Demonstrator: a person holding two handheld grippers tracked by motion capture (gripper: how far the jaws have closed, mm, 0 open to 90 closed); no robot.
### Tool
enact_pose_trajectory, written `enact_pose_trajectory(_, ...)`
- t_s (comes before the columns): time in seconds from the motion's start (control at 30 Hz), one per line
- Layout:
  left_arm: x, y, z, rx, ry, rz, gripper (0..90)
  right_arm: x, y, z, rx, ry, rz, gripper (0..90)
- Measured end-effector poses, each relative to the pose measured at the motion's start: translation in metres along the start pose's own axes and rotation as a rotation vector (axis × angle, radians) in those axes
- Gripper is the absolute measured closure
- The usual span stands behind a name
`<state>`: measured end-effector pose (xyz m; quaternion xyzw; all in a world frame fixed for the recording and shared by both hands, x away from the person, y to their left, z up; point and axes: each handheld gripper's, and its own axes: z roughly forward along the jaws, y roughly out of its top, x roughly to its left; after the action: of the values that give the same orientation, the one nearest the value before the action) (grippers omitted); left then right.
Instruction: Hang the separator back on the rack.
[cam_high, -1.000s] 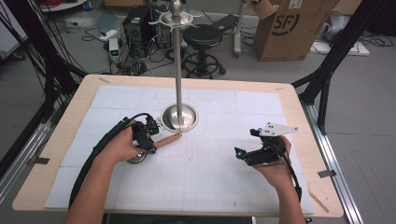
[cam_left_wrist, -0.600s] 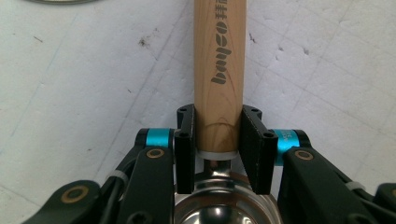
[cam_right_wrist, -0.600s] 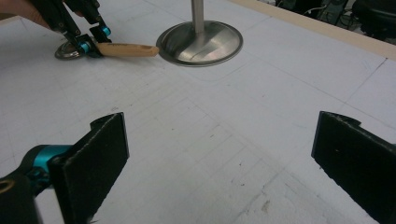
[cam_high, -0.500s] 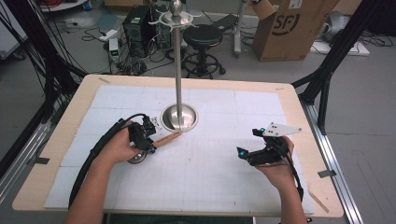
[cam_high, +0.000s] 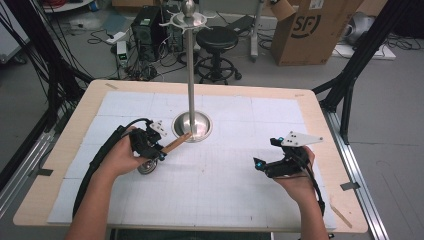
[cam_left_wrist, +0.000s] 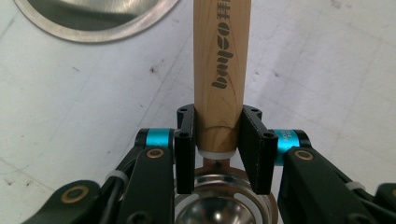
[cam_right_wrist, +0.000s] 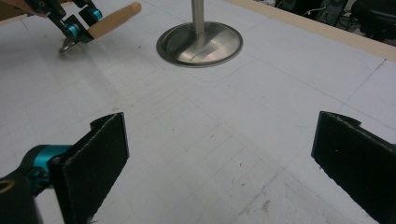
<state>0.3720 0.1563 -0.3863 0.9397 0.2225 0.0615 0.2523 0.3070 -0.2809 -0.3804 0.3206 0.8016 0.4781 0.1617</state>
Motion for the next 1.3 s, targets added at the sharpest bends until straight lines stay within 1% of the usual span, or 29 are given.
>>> enact_pose_trajectory(0.13,-0.002,-0.004,-0.007,-0.046,0.000,0.000,68.9,0.001,0.000,0.001,0.000,-0.003,-0.003,2.6)
enact_pose_trajectory(0.2,-0.004,-0.006,-0.012,-0.086,0.003,-0.003,68.9,0.001,0.000,0.000,0.003,0.000,0.001,2.6)
enact_pose_trajectory(0.27,-0.006,-0.008,-0.017,-0.126,0.005,0.003,68.9,0.001,0.000,0.000,-0.001,-0.001,-0.003,2.6)
enact_pose_trajectory(0.33,-0.008,-0.010,-0.021,-0.163,-0.002,0.000,68.9,0.001,0.000,0.000,0.000,-0.002,-0.004,2.6)
enact_pose_trajectory(0.37,-0.009,-0.011,-0.024,-0.180,0.006,0.008,68.9,0.001,0.000,0.000,-0.001,-0.002,-0.004,2.6)
enact_pose_trajectory(0.4,-0.010,-0.012,-0.026,-0.199,0.007,0.006,68.9,0.001,0.000,0.000,-0.001,-0.002,-0.005,2.6)
enact_pose_trajectory(0.43,-0.011,-0.013,-0.028,-0.213,0.004,0.010,68.9,0.001,0.000,0.000,-0.001,-0.003,-0.006,2.6)
enact_pose_trajectory(0.5,-0.013,-0.015,-0.031,-0.236,0.013,0.021,68.9,0.002,0.000,0.001,0.003,-0.004,-0.005,2.6)
enact_pose_trajectory(0.6,-0.016,-0.018,-0.034,-0.277,0.002,0.021,68.9,0.002,0.000,0.002,0.005,-0.004,-0.008,2.6)
enact_pose_trajectory(0.63,-0.016,-0.019,-0.035,-0.286,-0.005,0.021,68.9,0.003,0.001,0.002,0.006,-0.003,-0.008,2.6)
enact_pose_trajectory(0.67,-0.017,-0.020,-0.035,-0.296,0.001,0.024,68.9,0.003,0.001,0.002,0.005,-0.001,-0.009,2.6)
enact_pose_trajectory(0.7,-0.018,-0.021,-0.036,-0.306,-0.002,0.025,68.9,0.003,0.001,0.003,0.005,0.001,-0.011,2.6)
enact_pose_trajectory(0.77,-0.019,-0.022,-0.036,-0.319,-0.015,0.023,68.9,0.004,0.001,0.003,0.007,0.001,-0.012,2.6)
enact_pose_trajectory(0.8,-0.020,-0.023,-0.036,-0.328,-0.012,0.024,68.9,0.004,0.001,0.004,0.007,0.002,-0.013,2.6)
enact_pose_trajectory(0.87,-0.020,-0.024,-0.038,-0.346,-0.030,0.023,68.9,0.004,0.001,0.004,0.007,0.002,-0.014,2.6)
enact_pose_trajectory(0.9,-0.021,-0.025,-0.038,-0.369,-0.043,0.021,68.9,0.004,0.001,0.003,0.007,0.002,-0.017,2.6)
enact_pose_trajectory(0.97,-0.022,-0.026,-0.038,-0.396,-0.067,0.020,68.9,0.005,0.002,0.003,0.003,0.003,-0.016,2.6)
enact_pose_trajectory(1.1,-0.027,-0.024,-0.040,-0.441,-0.093,0.026,68.8,0.008,0.004,0.002,-0.007,0.011,-0.026,2.6)
enact_pose_trajectory(1.17,-0.028,-0.023,-0.042,-0.463,-0.117,0.033,68.9,0.010,0.006,0.002,-0.012,0.018,-0.030,2.6)
enact_pose_trajectory(1.23,-0.032,-0.021,-0.044,-0.483,-0.127,0.041,68.9,0.011,0.008,0.002,-0.023,0.029,-0.032,2.6)
enact_pose_trajectory(1.3,-0.034,-0.019,-0.045,-0.499,-0.145,0.053,68.9,0.012,0.010,0.001,-0.033,0.041,-0.031,2.6)
